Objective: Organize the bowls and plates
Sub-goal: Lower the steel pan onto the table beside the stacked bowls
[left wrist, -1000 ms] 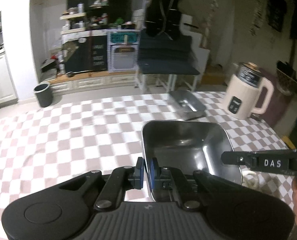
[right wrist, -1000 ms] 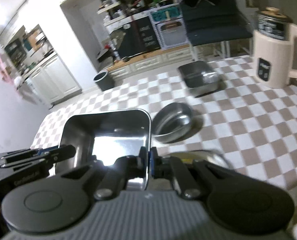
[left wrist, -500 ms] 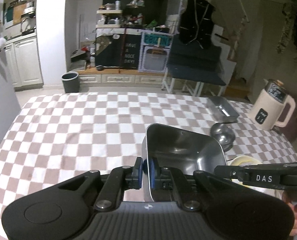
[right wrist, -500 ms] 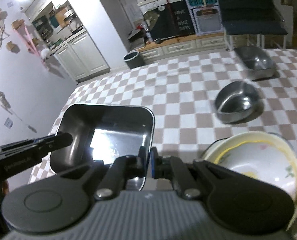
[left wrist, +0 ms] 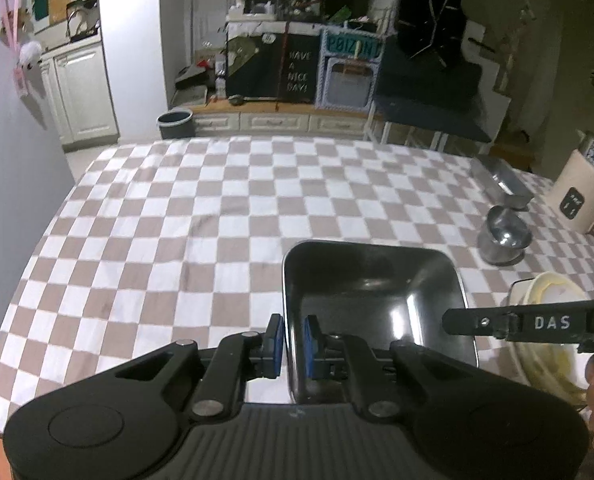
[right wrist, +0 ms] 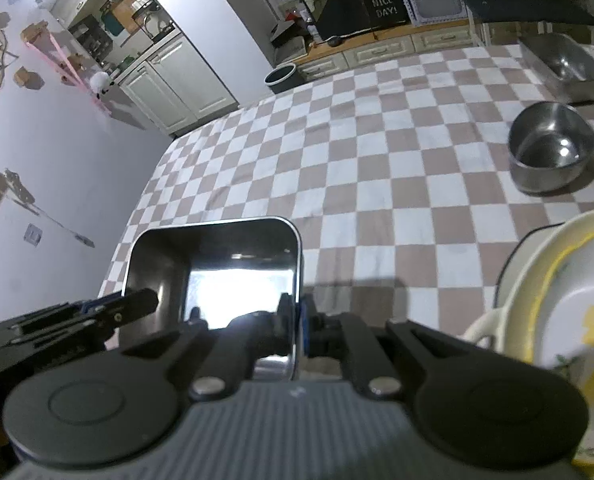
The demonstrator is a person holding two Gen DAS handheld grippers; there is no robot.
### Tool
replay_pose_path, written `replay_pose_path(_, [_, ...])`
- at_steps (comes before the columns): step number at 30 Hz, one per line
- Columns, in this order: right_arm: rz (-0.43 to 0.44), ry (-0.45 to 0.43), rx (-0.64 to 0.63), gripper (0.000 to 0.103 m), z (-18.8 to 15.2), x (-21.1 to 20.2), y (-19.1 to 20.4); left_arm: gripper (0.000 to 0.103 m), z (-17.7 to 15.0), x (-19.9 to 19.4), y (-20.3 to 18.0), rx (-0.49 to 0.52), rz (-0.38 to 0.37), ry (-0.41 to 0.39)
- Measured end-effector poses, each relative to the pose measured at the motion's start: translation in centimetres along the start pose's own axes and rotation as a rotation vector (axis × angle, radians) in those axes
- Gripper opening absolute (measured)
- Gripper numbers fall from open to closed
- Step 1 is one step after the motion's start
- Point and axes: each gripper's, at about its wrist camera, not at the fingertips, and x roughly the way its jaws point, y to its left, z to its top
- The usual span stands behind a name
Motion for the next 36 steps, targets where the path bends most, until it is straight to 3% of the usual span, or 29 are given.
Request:
replay_pose_path(10, [-0.026,0.044,0.011,0.006,-0.3,2.2,0.3,0.013,0.1,2.8,0.8,-0.029,0.0,0.069])
replay_pose_path(15, [-0.048,0.062,0.009,0.006,-0.2,2.9,0.6,0.02,0.1,3.8,0.4,-0.004,0.004,0.092])
replay_pose_path(31, [-0.038,0.063,-0.002,0.01,-0.5,3.4,0.7,0.022,-0.7,6.3,1.3,0.006,0.026,0.158])
replay_pose_path(36, [-0.026,0.069,-0.005,0.012,-0.5,3.5,0.9,0.03,-0.9,7.0,1.2,0.02,0.025,0.175])
